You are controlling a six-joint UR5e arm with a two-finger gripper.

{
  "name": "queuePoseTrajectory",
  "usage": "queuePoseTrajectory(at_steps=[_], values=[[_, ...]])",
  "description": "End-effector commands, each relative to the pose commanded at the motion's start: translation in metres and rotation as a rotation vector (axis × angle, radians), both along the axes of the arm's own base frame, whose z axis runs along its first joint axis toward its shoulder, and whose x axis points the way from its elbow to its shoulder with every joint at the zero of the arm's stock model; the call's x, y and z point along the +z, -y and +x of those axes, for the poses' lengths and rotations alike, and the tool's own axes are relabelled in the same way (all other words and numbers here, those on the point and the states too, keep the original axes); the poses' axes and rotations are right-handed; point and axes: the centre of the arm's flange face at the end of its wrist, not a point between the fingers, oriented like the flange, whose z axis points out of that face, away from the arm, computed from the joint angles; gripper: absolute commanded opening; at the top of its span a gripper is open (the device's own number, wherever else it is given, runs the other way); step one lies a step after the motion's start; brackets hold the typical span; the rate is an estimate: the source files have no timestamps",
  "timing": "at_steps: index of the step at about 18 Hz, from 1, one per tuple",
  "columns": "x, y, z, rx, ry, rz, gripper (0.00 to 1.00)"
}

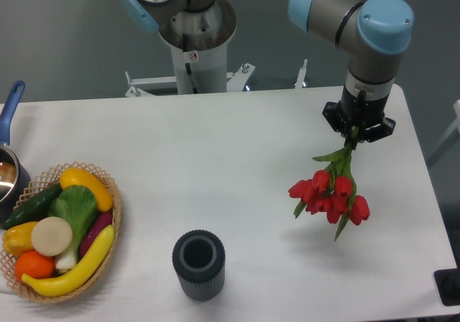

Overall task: Insert the flowers into the vase
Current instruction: 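Lift the red tulip bunch held in the gripper slightly upward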

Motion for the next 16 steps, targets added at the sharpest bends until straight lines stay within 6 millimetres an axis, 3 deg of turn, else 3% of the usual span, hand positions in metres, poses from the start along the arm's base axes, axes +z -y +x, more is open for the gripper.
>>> queuePoseTrajectory(at_steps=[8,16], values=[[0.013,-0.006,0.003,-0.002,-0.003,0.072,0.02],[0.048,-0.025,-0.003,0.012,-0.039,0.393,0.01]])
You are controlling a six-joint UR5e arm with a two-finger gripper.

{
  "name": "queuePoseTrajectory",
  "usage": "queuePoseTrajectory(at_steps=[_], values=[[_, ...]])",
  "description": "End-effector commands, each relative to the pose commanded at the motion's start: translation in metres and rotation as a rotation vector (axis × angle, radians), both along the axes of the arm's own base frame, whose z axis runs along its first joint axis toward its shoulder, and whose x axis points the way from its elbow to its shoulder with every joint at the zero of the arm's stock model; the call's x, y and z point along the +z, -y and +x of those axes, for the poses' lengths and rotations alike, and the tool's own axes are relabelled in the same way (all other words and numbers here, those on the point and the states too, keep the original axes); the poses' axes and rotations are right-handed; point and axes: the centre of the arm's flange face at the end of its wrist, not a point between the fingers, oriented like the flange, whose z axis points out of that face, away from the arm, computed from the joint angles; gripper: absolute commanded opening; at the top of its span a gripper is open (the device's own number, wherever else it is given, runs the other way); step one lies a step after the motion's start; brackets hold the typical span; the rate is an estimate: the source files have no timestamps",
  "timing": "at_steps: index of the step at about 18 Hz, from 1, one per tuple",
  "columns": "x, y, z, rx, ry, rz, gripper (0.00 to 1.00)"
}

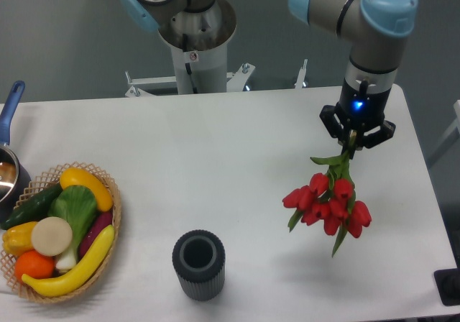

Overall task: Insert the flowers into the vase
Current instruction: 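Lift the red tulip bunch held in the gripper slightly upward, then carry the tulips over the grey vase and lower stems into it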

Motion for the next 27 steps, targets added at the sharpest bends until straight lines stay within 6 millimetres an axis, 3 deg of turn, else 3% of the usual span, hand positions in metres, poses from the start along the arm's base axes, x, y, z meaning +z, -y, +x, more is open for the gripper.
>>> queuePoseTrajectory(at_steps=[7,18,27], values=[[0.022,-0.021,0.008,0.043,0.080,0.259,0.00],[0.035,-0.061,0.016,-0.111,0.274,0.689,0.00],[0.031,-0.118,0.047,-0.260,0.326,0.763,0.01]])
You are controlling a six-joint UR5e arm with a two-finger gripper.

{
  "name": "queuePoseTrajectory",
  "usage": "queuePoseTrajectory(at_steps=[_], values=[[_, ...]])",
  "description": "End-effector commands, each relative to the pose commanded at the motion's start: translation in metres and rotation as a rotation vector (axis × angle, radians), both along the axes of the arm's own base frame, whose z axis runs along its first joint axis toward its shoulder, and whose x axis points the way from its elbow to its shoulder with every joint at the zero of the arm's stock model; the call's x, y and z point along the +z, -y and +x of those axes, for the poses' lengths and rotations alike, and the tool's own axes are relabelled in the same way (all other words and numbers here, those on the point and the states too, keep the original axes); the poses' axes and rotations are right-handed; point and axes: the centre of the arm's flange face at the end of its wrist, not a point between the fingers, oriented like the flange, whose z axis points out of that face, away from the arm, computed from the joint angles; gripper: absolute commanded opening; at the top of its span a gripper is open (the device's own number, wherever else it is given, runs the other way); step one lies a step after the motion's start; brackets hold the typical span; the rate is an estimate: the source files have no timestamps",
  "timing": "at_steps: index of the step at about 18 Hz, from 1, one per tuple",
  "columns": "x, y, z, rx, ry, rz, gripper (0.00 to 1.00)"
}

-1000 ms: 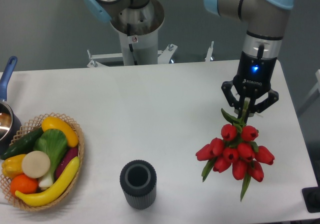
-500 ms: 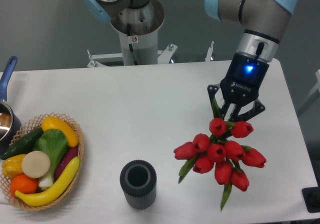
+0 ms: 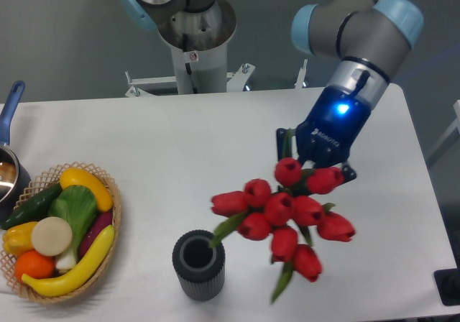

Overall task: Insert the flowers into the vase
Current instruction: 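Carry the tulips over the grey vase and lower stems into it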

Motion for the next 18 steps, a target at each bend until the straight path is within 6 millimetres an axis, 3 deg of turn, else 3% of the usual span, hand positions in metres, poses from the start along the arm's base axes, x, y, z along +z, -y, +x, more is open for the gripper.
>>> queuePoseTrajectory(at_steps=[12,18], values=[[-0.007,-0.053,0.034,-0.103,0.020,0.013,0.01],[-0.005,-0.072,0.034,-0.137,0.016,0.037,0.02]])
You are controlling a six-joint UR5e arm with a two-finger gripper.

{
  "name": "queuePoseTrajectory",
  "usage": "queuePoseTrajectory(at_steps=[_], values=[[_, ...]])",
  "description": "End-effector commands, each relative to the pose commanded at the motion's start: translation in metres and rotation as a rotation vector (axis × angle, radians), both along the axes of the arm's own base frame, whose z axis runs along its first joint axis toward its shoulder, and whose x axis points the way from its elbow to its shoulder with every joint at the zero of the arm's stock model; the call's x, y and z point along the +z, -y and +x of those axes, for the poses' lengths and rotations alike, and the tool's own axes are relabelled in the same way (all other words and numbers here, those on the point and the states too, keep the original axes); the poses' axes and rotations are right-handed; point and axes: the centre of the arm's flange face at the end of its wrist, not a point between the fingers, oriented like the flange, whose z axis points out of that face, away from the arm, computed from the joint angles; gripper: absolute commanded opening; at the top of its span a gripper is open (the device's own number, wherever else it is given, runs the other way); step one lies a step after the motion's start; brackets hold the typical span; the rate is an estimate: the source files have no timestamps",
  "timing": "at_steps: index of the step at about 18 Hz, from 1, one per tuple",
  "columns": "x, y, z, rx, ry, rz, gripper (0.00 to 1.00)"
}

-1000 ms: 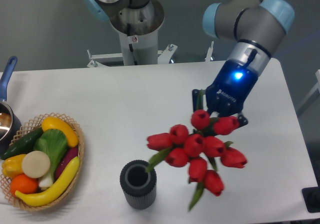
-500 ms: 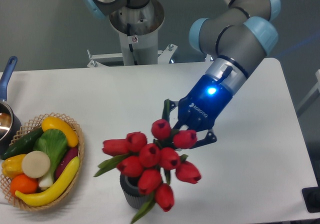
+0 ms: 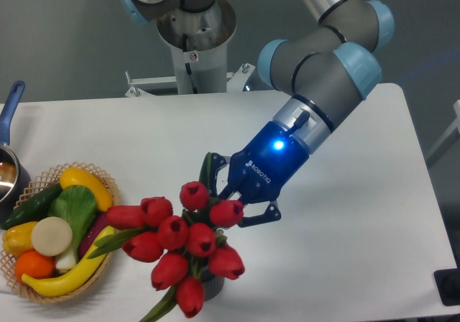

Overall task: Insert the flowers into the vase
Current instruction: 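Carry the tulips over the grey vase and lower stems into it, then open the gripper to release the tulip stems inside the vase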

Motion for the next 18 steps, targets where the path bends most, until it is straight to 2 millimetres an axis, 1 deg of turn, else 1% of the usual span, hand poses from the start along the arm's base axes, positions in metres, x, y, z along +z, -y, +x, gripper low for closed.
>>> queuePoseTrajectory(at_steps=[2,3,5,9,11,18], values=[[-0.004,-0.011,0.000,-0.013,0.000,0.000,0.02],[-0.007,-0.014,-0.005,-0.013,-0.002,0.000,0.02],[-0.012,-0.020,-0.005,-0.021,0.001,-0.002,0.02],[-0.019,-0.024,0.001,-0.030,0.012,-0.010,0.02],[-0.024,-0.025,0.000,-0.030,0.018,-0.014,0.03],[-0.054,-0.022,0.002,-0.031,0.055,-0.044,0.03]])
